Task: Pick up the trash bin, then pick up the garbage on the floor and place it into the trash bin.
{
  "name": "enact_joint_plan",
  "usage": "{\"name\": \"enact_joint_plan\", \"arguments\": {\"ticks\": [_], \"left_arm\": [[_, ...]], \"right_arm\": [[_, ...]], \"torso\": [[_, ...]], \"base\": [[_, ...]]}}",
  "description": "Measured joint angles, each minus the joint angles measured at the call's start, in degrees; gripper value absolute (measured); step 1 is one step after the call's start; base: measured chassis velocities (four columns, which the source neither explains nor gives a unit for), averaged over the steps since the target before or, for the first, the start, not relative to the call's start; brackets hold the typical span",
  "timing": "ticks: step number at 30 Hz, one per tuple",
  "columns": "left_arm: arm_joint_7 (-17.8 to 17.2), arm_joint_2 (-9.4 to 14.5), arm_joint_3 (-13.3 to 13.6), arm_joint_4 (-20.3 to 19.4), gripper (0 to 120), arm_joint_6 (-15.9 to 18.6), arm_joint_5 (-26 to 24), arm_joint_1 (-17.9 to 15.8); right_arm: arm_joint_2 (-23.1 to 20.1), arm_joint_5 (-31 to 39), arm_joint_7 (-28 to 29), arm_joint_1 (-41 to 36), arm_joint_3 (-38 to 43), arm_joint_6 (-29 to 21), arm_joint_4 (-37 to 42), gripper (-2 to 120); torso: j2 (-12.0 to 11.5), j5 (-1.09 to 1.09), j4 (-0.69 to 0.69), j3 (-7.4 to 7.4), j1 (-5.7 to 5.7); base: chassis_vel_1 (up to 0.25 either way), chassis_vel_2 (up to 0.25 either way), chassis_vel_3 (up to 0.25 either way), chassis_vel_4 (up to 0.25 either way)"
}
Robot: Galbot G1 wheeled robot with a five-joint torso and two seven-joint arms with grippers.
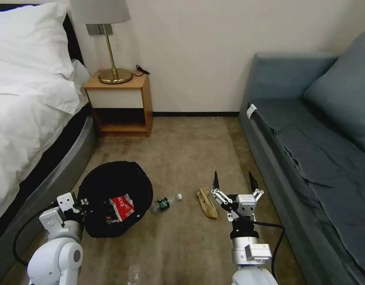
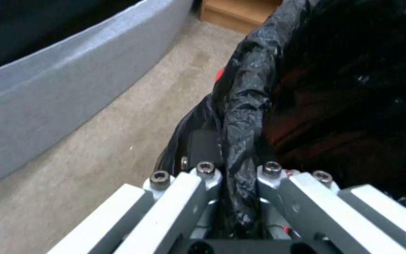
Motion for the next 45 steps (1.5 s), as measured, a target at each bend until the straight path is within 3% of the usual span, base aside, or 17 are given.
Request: {"name": "enact_joint_plan", "arguments": {"ticks": [21, 26, 30, 31, 35, 36, 40, 45], "left_arm": [[0.01, 0.14, -0.27, 0.54, 3, -0.15, -0.52, -0.57], [0.03, 0.11, -0.17, 0.58, 3, -0.22, -0.54, -0.53], [0.06, 0.26, -0.19, 0.08, 3, -0.22, -0.6, -0.35], [0.06, 0.26, -0.19, 0.08, 3, -0.22, -0.6, -0.35], [0.23, 0.17, -0.42, -0.45, 3, -0.22, -0.96, -0.3], [0.23, 0.17, -0.42, -0.45, 3, -0.22, -0.96, -0.3], [0.41, 0.06, -0.92, -0.15, 3, -0.64, -0.62, -0.26], [0.48, -0.04, -0.91, -0.01, 3, -0.71, -0.53, -0.39]], "right_arm": [[-0.23, 0.19, -0.01, 0.84, -0.3, -0.36, -1.98, 100], [-2.32, 5.87, 0.02, 3.34, -1.27, -3.8, -3.12, 100], [-9.01, 18.8, 2.99, 9.19, -5.38, -15.38, -5.27, 100], [-9.01, 18.8, 2.99, 9.19, -5.38, -15.38, -5.27, 100], [-17.69, 36.18, 6.25, 17.83, -11.36, -24.65, -9.77, 100], [-17.69, 36.18, 6.25, 17.83, -11.36, -24.65, -9.77, 100], [-22.18, 53.0, 10.73, 29.2, -20.62, -29.84, -16.06, 100], [-22.02, 61.32, 13.59, 35.82, -26.99, -31.84, -20.86, 100]], "torso": [[0.0, 0.0, 0.0, 0.01, 0.01], [0.0, 0.0, 0.0, 0.0, 0.0], [0.0, 0.0, 0.0, 0.0, 0.0], [0.0, 0.0, 0.0, 0.0, 0.0], [0.0, 0.02, 0.0, 0.0, 0.0], [0.0, 0.02, 0.0, 0.0, 0.0], [0.0, 0.01, 0.0, 0.0, 0.0], [-0.01, -0.02, 0.01, 0.0, 0.0]], "base": [[-0.142, 0.15, 0.142, -0.148], [-0.036, 0.037, 0.032, -0.042], [0.0, 0.0, 0.0, 0.0], [0.0, 0.0, 0.0, 0.0], [0.0, 0.0, 0.0, 0.0], [0.0, 0.0, 0.0, 0.0], [0.0, 0.0, 0.0, 0.0], [0.0, 0.0, 0.0, 0.0]]}}
